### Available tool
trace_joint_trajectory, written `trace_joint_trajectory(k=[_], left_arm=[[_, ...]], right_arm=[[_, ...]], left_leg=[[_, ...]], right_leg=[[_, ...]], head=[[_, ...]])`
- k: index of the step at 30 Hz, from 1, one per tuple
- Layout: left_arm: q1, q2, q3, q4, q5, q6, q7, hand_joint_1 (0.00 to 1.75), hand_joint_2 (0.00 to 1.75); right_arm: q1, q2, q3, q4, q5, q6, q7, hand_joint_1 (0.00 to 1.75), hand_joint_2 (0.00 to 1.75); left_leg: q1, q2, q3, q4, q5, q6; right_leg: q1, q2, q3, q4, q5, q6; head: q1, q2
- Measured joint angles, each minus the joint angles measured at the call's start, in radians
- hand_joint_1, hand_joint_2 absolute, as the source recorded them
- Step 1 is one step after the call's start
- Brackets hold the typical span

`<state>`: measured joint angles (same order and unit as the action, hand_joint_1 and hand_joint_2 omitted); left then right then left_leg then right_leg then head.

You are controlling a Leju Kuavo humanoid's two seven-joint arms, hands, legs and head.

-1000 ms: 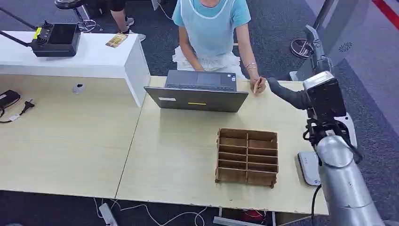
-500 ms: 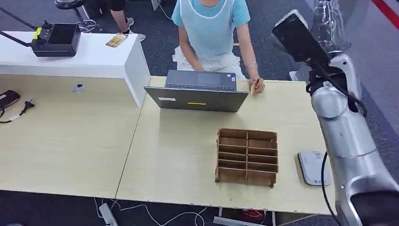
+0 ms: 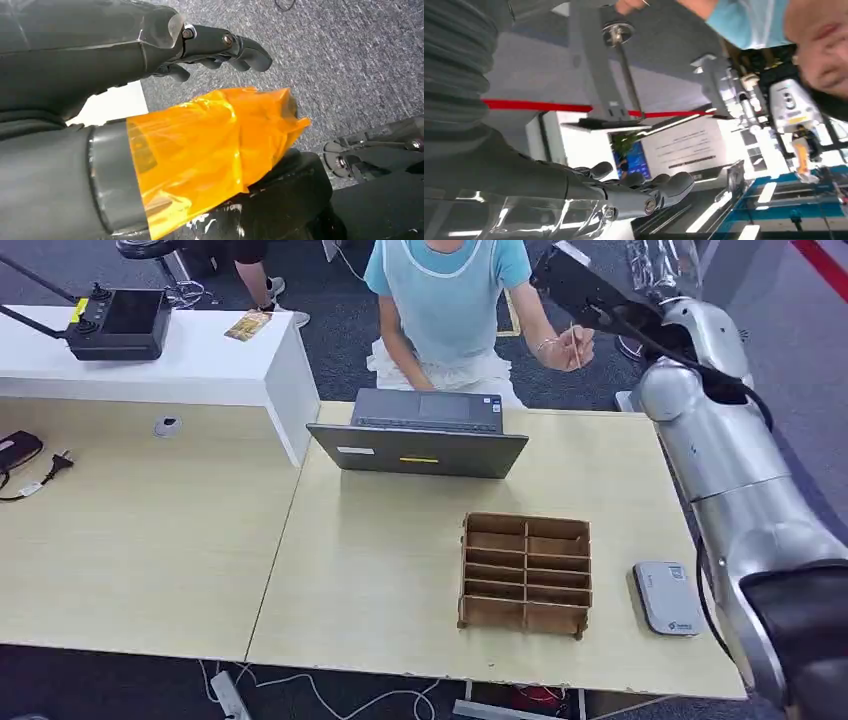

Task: Pass the card to the sensor for recognition and then transmit it.

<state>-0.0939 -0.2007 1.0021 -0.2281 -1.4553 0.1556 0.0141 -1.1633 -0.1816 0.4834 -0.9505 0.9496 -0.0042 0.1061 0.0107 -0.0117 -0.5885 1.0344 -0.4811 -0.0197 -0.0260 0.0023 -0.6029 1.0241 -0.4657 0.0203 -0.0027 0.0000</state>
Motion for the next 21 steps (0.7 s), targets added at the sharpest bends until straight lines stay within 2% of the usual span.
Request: trace_joint_trajectory(k=[12, 18, 21], left_arm=[[0.000, -0.008, -0.013, 0.000, 0.000, -0.002, 0.007, 0.00, 0.00], [0.000, -0.008, -0.016, 0.000, 0.000, -0.002, 0.007, 0.00, 0.00], [0.000, -0.008, -0.016, 0.000, 0.000, -0.002, 0.007, 0.00, 0.00]], right_arm=[[-0.032, 0.000, 0.016, 0.180, 0.035, 0.000, 0.009, 0.00, 1.75], [-0.032, -0.001, 0.012, 0.212, 0.033, -0.037, 0.003, 0.00, 1.75], [-0.026, -0.001, -0.012, 0.213, -0.018, -0.043, -0.007, 0.00, 1.75]], left_leg=[[0.000, 0.000, 0.000, 0.000, 0.000, 0.000], [0.000, 0.000, 0.000, 0.000, 0.000, 0.000], [0.000, 0.000, 0.000, 0.000, 0.000, 0.000]], right_leg=[[0.000, 0.000, 0.000, 0.000, 0.000, 0.000], [0.000, 0.001, -0.001, 0.000, 0.000, 0.000], [0.000, 0.001, 0.000, 0.000, 0.000, 0.000]], head=[[0.000, 0.000], [0.000, 0.000], [0.000, 0.000]])
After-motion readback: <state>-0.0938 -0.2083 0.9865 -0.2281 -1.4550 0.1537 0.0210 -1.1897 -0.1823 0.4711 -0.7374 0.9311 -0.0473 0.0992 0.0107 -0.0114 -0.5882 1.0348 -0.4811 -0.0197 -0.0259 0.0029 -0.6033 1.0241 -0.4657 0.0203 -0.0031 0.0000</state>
